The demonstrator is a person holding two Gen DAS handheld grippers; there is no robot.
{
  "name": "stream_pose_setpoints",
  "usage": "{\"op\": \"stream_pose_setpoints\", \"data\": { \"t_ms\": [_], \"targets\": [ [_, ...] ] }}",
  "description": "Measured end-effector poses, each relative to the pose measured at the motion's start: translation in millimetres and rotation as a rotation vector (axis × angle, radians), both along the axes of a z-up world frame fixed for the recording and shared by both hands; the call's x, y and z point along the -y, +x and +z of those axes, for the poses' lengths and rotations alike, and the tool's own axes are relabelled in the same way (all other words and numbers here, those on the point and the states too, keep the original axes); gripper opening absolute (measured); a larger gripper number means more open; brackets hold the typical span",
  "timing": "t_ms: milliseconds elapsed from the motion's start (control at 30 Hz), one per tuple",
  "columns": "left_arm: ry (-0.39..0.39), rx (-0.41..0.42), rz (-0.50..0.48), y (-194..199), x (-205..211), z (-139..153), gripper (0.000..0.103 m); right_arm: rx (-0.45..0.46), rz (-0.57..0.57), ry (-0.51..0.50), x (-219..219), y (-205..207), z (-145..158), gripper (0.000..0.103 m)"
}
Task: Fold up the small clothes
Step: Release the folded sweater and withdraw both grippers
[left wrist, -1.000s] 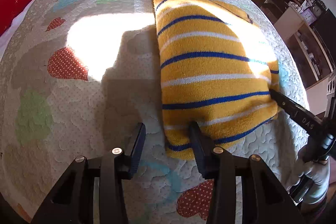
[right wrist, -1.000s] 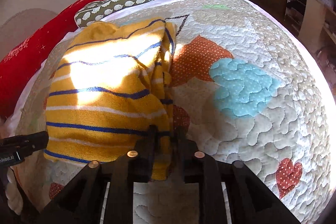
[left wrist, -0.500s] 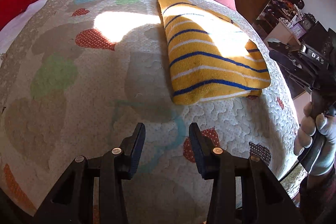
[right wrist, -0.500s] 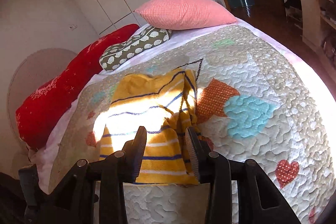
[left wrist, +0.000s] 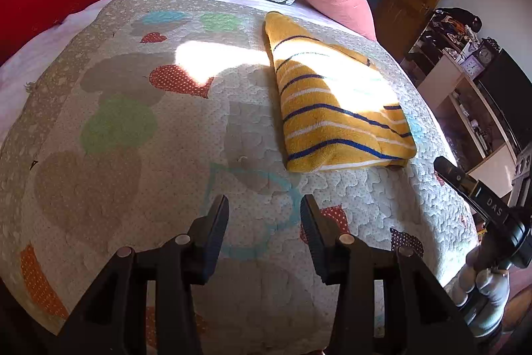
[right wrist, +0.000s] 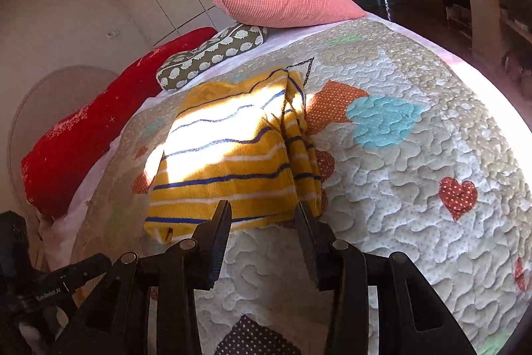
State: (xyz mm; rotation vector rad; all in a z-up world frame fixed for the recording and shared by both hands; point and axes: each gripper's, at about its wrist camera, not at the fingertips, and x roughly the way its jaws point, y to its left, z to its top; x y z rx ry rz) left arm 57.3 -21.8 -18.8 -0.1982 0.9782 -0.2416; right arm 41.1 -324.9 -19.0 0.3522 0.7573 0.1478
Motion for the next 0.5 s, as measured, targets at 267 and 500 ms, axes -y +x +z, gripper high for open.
{"op": "stream_pose_setpoints", "data": {
  "t_ms": [267,500],
  "targets": [
    [0.029,0.097,-0.058,-29,22,20,0.049,0.019,-0.086,-0.057,1,-52,8,0.046],
    [0.026,0.166,-0.067,-50,23,40,0.052,0.141,-0.150,-0.190,-9,-91,54,0.048]
  ]
}}
